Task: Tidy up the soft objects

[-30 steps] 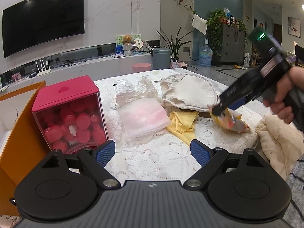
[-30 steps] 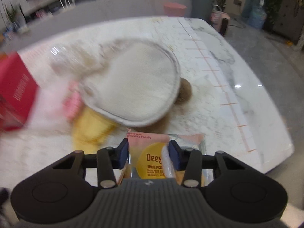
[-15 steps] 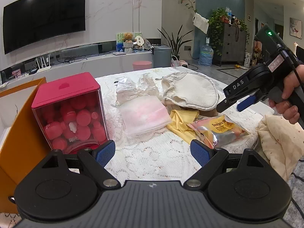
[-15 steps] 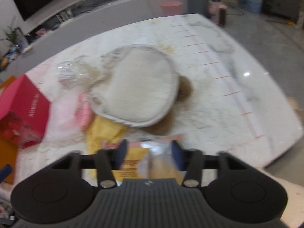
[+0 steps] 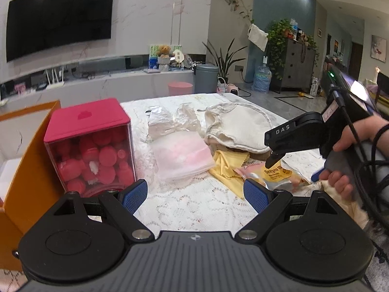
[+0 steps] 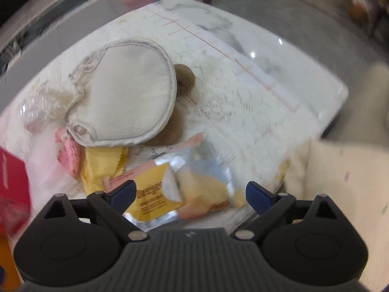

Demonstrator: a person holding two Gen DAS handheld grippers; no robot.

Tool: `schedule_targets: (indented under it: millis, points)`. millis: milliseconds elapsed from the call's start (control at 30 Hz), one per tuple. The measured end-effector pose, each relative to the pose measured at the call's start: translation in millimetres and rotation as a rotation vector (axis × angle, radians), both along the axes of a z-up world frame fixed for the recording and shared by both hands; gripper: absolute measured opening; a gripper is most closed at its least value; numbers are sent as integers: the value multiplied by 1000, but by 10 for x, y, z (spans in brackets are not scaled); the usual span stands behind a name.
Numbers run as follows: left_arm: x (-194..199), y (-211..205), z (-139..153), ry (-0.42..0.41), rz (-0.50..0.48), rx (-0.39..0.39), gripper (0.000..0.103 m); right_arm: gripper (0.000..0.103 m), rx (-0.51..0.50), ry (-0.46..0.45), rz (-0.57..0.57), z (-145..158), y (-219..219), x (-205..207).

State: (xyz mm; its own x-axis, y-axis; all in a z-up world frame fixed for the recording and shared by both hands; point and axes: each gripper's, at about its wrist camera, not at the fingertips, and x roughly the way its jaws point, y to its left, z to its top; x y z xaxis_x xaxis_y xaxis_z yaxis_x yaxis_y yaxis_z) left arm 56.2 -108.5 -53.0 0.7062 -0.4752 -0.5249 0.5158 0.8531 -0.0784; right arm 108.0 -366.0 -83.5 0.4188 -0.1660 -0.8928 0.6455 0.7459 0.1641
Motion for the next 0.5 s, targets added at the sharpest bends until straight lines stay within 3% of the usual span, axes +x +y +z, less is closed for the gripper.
schedule_targets:
  millis: [100,167,300,500]
  points:
    - [47,30,-27,46,13,-6,103,95,146,-13,-154,-137,-66,-16]
    - [40,62,-32,49,0,-16,103,97,185,-8,-213,-204,-70,69]
    - [39,120,-6,52,11,-24,103,101,33,49,-203,-233,170,355]
    - [98,194,-12,80,32,-42,103,100,-147,42,-185,-285,512,464]
